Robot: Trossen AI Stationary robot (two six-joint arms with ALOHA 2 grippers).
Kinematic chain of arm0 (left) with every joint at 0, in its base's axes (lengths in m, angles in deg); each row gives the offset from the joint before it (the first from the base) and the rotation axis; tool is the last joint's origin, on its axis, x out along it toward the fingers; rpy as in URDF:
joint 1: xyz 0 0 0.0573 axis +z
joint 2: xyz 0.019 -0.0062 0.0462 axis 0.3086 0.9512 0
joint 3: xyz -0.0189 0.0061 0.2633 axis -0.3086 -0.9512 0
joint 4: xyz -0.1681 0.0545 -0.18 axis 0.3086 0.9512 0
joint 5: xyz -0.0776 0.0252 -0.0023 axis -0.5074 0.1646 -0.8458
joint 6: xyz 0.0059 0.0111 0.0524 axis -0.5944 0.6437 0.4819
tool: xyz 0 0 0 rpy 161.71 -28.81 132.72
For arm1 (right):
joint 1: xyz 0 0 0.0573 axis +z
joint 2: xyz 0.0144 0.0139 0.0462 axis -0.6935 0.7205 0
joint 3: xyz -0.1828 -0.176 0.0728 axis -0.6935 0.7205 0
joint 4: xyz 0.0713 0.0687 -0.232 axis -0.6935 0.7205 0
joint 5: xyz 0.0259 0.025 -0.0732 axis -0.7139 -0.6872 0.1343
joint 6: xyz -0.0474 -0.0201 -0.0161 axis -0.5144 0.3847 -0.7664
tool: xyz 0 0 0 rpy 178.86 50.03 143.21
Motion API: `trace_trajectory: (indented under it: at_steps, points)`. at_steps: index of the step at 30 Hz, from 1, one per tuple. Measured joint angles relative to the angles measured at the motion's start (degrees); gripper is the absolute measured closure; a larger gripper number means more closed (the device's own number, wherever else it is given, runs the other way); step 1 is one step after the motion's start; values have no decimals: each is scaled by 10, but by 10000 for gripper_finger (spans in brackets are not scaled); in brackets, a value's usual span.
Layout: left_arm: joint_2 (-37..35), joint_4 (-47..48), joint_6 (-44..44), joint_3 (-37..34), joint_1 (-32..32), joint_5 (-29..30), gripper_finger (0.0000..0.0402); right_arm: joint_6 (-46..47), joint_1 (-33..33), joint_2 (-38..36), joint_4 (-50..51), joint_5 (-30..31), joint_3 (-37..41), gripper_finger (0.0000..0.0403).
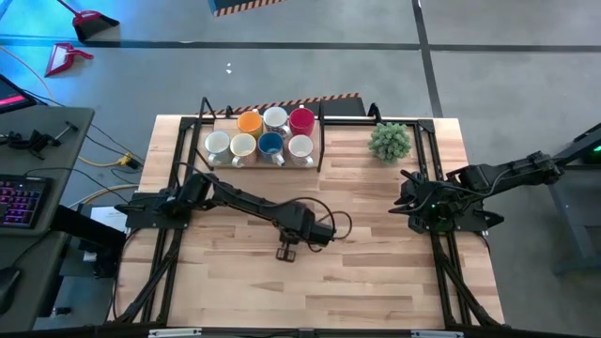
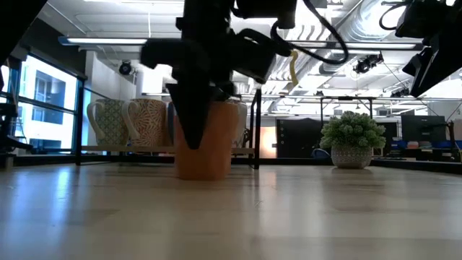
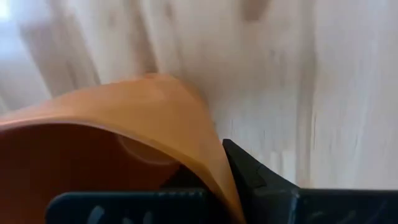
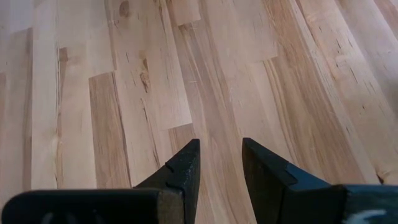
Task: Place coffee mugs
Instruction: Put the orange mug on the shelf
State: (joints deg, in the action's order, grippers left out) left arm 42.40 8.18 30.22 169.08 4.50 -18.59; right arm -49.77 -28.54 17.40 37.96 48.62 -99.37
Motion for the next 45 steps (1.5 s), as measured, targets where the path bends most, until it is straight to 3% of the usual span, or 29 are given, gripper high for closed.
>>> trace_trajectory:
  at_steps: [8,17,22,30,34,45]
  points:
    - [0,13,212,0,-9,11,395,0,0,0,0,0,0,304]
    - [0,-11,318,0,-10,47,395,1,0,0,0,0,0,304]
    - [0,-60,329,0,-10,32,395,2,0,0,0,0,0,304]
    - [0,-48,341,6,-34,-41,395,2,0,0,0,0,0,304]
    - [-1,-44,309,6,-36,-47,394,2,0,0,0,0,0,304]
    - [-1,5,256,6,-26,-46,322,2,0,0,0,0,0,304]
